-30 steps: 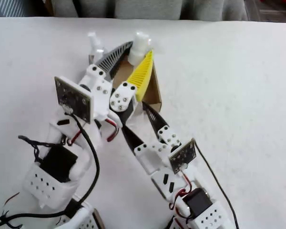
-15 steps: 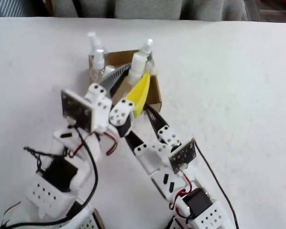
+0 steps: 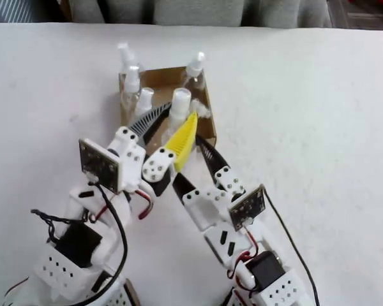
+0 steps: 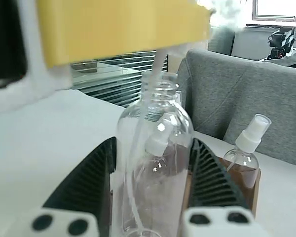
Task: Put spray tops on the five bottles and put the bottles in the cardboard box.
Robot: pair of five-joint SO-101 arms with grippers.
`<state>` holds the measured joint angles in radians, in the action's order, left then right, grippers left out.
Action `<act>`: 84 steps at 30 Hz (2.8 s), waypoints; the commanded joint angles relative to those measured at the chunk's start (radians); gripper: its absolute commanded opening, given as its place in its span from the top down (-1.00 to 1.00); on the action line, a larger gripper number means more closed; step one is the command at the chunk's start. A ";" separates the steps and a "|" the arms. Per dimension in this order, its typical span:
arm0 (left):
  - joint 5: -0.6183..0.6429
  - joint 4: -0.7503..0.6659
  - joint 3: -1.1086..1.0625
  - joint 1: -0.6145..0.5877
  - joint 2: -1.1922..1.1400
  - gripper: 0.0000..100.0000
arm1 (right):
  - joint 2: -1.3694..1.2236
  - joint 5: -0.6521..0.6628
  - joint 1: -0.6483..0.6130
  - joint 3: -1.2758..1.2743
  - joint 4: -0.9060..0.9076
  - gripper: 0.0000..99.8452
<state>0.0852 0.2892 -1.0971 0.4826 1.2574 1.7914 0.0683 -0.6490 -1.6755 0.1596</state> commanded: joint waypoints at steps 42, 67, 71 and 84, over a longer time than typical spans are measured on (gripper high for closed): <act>0.104 0.509 -0.157 -0.240 0.343 0.76 | 0.001 -0.290 0.341 0.068 -0.084 0.94; -0.006 0.333 -0.603 -0.461 0.348 0.95 | -0.740 -0.287 0.282 0.284 -0.572 0.94; -0.120 0.356 -0.603 -0.456 0.348 0.95 | -0.946 -0.282 0.280 0.325 -0.714 0.94; -0.130 0.362 -0.603 -0.458 0.348 0.95 | -1.523 -0.258 0.282 0.534 -1.053 0.94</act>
<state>-0.0361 0.6467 -1.7047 0.0330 1.6118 0.3445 -0.2125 -0.3621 -1.2106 -0.8071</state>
